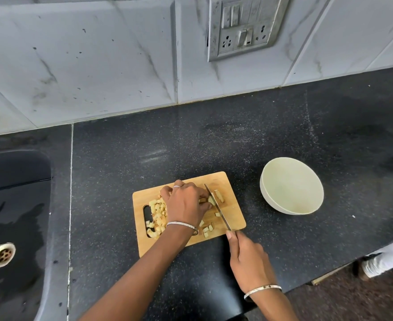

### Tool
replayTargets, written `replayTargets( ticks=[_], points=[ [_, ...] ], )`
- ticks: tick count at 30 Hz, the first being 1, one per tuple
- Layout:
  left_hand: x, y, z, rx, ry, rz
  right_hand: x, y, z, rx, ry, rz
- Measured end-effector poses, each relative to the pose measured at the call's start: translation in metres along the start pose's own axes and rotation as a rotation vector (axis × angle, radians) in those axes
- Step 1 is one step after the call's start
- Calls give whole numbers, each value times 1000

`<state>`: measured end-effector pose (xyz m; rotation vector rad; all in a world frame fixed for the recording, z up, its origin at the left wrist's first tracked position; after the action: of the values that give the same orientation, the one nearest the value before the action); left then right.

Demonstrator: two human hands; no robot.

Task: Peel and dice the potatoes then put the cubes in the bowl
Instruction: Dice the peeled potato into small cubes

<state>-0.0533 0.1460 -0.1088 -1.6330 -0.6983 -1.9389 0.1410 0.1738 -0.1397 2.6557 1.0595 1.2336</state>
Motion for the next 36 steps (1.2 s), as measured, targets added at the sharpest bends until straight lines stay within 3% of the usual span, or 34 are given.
replayTargets(
  ticks=[7,19,25,36],
  points=[
    [-4,1,-2,28,56,-8,-4,-3,-6,-99,84,-8],
    [-5,1,-6,32,85,-10,5,14,8,-107,64,-37],
    [-5,4,-9,31,105,9,24,9,-7,-28,-15,5],
    [-5,8,-9,72,53,10,7,6,-7,1,61,-24]
  ],
)
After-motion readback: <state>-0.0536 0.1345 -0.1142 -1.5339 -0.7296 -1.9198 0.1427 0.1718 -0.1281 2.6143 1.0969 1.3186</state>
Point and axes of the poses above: each hand's wrist, its own y-axis away from the middle knuckle, its own x-axis out of the back of the hand, z = x × y, the point moved 9 cm from there along -y, towards the middle knuckle, and after that the axes turned 13 degrees about -y, right-handed, at the moved point
